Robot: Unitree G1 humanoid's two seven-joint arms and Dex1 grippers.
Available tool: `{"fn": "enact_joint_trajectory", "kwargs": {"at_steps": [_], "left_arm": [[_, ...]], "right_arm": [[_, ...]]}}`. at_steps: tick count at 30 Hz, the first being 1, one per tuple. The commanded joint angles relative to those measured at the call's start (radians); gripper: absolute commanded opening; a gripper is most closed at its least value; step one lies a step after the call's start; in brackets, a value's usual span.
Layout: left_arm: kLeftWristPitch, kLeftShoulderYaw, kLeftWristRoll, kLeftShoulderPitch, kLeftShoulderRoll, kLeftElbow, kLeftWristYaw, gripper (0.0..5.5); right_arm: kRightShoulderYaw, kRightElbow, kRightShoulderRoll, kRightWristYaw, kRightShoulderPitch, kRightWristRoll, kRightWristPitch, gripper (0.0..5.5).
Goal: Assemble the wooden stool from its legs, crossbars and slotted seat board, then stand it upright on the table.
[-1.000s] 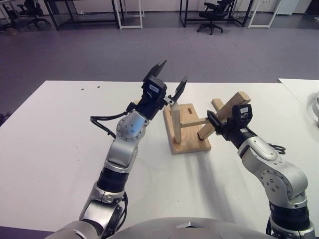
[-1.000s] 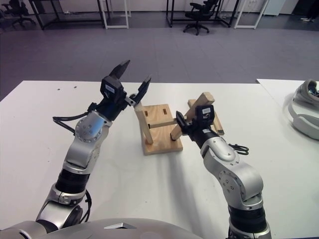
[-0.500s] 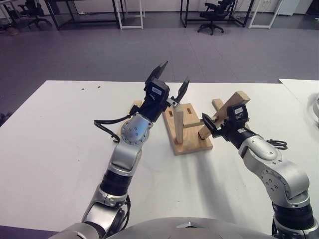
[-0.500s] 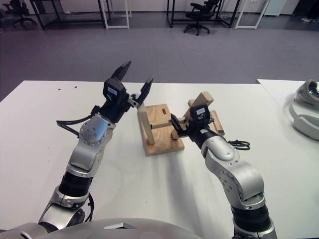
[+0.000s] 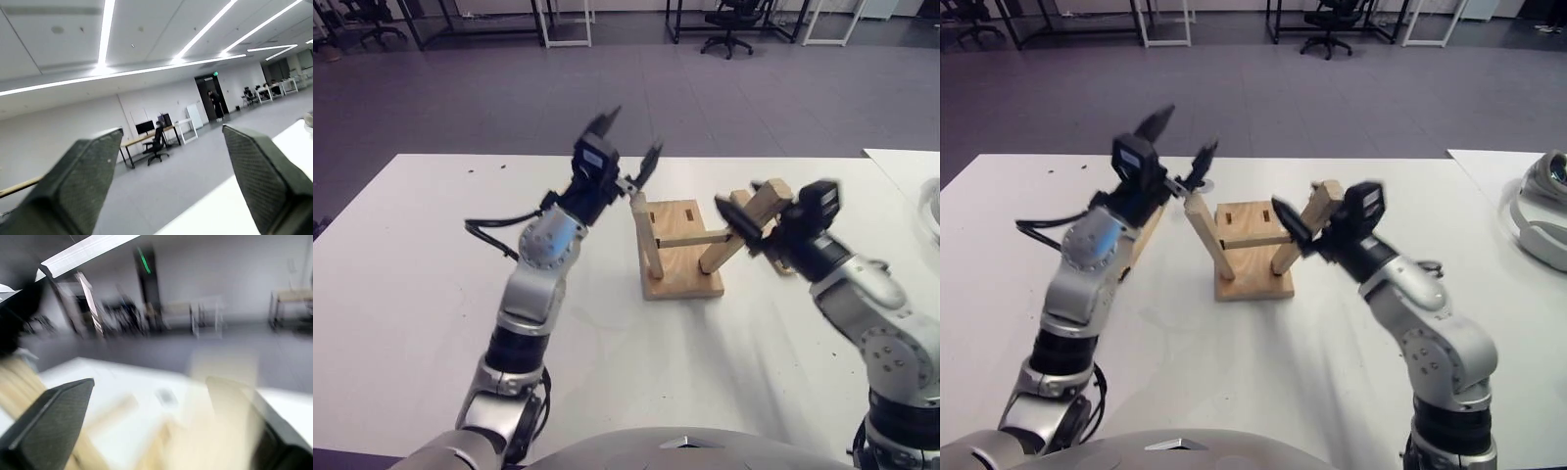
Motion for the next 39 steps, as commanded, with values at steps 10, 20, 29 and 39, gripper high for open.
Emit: {"fn": "enact_joint_trajectory", "kwargs": {"at_steps": [10,20,29,39], "left_arm": [[0.003,-0.107,-0.073,0.134,0.039,0.138,-0.156,3.75],[0.098,0.105,-0.375,-0.067,0.009,0.068,-0.119,3.75],[-0.019,0.191,-0.202,0.135,0.417,0.266,-0.385,3.75],[0.000,-0.215,0.102,0.538,0.629,0.038,-0.674,3.75]], "right_arm": [[0.200,0.281,-0.208,0.100,-0.027,-0.116,0.009,4.20],[-0.048,0.285,-0.082,0.009,-0.309,0.237,-0.051,4.20],[0.404,0.725,-0.151,0.378,-0.090,-0.386,-0.289,4.20],[0.459,0.750,-0.060,0.232,-0.141,-0.614,-0.344,4.20]]}}
